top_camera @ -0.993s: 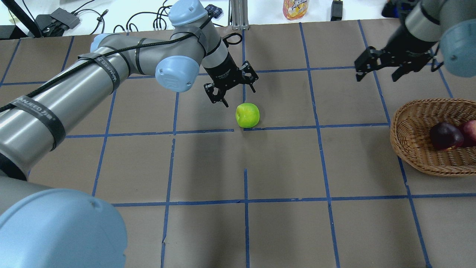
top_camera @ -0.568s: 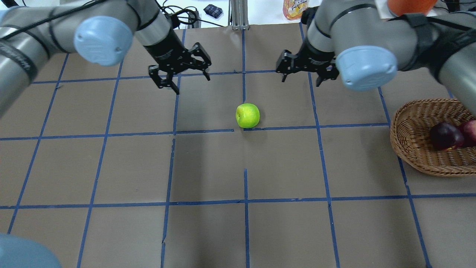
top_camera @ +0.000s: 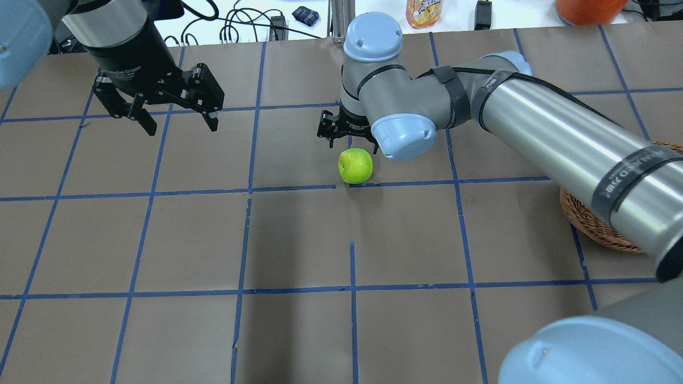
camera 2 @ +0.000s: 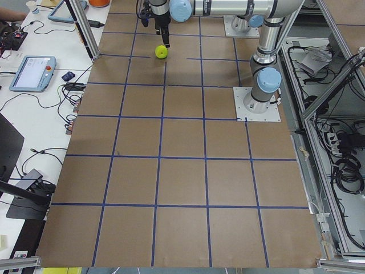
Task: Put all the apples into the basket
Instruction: 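Lower the right gripper onto the green apple and close it, then carry the green apple into the basket with the right gripper and release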
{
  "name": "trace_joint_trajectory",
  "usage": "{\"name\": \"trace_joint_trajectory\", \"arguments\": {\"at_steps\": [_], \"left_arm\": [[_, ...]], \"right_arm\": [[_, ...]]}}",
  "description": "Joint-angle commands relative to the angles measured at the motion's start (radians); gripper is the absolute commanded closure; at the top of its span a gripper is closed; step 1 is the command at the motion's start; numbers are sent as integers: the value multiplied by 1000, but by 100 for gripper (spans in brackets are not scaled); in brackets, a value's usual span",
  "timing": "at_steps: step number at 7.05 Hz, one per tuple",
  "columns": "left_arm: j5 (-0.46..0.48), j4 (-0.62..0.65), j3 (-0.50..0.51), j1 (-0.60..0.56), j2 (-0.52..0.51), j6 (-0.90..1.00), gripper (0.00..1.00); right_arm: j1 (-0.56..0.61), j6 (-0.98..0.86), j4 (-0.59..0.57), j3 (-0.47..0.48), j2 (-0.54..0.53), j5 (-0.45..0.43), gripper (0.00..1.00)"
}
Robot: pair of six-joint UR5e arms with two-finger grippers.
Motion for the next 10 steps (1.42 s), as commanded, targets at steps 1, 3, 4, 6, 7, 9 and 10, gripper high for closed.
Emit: {"name": "trace_joint_trajectory", "arguments": {"at_steps": [1, 3, 4, 6, 7, 9, 10], "left_arm": [[58, 12, -9, 4, 23, 137, 0], [68, 15, -15, 2, 24, 185, 0], [68, 44, -13, 5, 24, 205, 0], [66, 49, 0, 4, 15, 202, 0], [66, 49, -7, 5, 16, 202, 0], [63, 49, -12, 5, 18, 193, 0], [58, 49, -12, 4, 13, 190, 0]], "right_arm": [[6, -40, -27, -1, 84, -52, 0], [6, -40, -52, -4, 112, -51, 9], [5, -42, -63, -4, 112, -48, 41], [-23, -77, -60, -18, 70, -42, 58], [-82, -182, -32, 2, -19, -58, 58], [-319, -404, 88, 98, -180, -90, 60], [-427, -609, 39, 211, -263, -106, 60]]}}
